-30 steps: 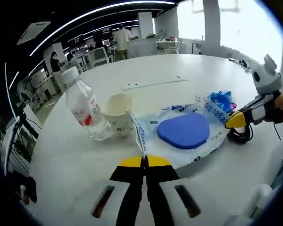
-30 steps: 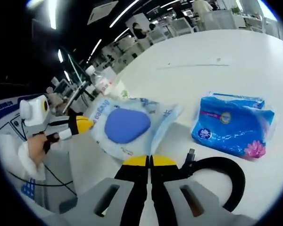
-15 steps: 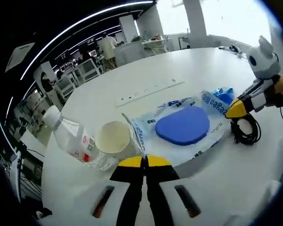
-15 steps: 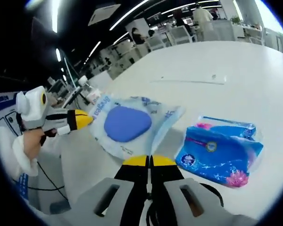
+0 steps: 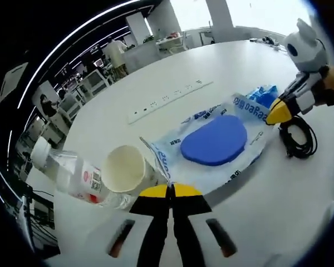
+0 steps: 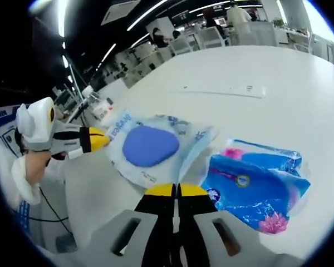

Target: Arrange the tabletop items into an orderly group along one side of the table until the central work area is clear of visible clutter.

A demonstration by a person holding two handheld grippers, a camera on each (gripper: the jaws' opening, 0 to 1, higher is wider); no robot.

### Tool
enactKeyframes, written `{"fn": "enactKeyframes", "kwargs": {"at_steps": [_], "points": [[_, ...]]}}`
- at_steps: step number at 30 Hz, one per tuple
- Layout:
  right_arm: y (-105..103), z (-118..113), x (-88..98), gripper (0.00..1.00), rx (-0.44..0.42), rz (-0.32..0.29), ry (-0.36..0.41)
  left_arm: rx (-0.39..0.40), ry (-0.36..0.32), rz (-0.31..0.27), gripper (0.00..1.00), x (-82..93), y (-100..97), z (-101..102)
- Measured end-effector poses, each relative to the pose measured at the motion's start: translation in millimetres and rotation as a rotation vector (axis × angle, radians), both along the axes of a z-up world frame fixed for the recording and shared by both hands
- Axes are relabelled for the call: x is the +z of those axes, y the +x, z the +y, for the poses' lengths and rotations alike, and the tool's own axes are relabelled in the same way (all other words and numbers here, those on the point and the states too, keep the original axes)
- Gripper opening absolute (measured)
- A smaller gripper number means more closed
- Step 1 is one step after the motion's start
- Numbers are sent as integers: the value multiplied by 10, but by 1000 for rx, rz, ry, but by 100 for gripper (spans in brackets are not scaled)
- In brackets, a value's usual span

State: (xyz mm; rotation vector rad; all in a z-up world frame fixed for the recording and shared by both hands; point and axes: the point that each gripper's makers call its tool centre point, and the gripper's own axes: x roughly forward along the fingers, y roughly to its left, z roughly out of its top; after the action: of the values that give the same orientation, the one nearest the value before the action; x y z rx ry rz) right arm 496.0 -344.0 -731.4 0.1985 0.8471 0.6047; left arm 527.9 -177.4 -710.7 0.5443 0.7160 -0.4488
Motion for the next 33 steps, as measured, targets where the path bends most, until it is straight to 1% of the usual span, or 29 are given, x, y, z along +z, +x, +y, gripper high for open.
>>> {"fn": "enactKeyframes", "kwargs": {"at_steps": [1,2,5,8,11,13,14,18,22,26,28,33], "points": [[9,-1,-23,0,7,-3,-22,-8,11,2,0,-19,10,-8],[9,2,-41,0,7,1,-29,-13,18,2,0,-26,15,-13],[3,-1,-121,0,0,32,-36,-25,49,12,0,-100,49,-13],[11,11,-141,0,2,41,-39,-21,63,21,0,-142,66,-6],[15,4,-182,0,12,53,-41,-14,56,33,0,-184,74,8],[17,-29,-205,0,-16,77,-22,-12,41,42,0,-237,69,0],[24,-29,-201,0,-25,79,-10,-13,47,46,0,-264,70,-3],[17,-18,-208,0,-12,73,-26,3,48,52,0,-286,80,-9],[13,-28,-236,0,-23,92,-2,10,43,61,0,-330,79,1],[-10,-28,-259,0,-14,97,-10,6,49,68,0,-399,60,2],[-10,-32,-259,0,-28,102,5,21,42,81,0,-452,39,19],[-11,-32,-263,0,-18,100,2,37,36,79,0,-481,20,20]]}}
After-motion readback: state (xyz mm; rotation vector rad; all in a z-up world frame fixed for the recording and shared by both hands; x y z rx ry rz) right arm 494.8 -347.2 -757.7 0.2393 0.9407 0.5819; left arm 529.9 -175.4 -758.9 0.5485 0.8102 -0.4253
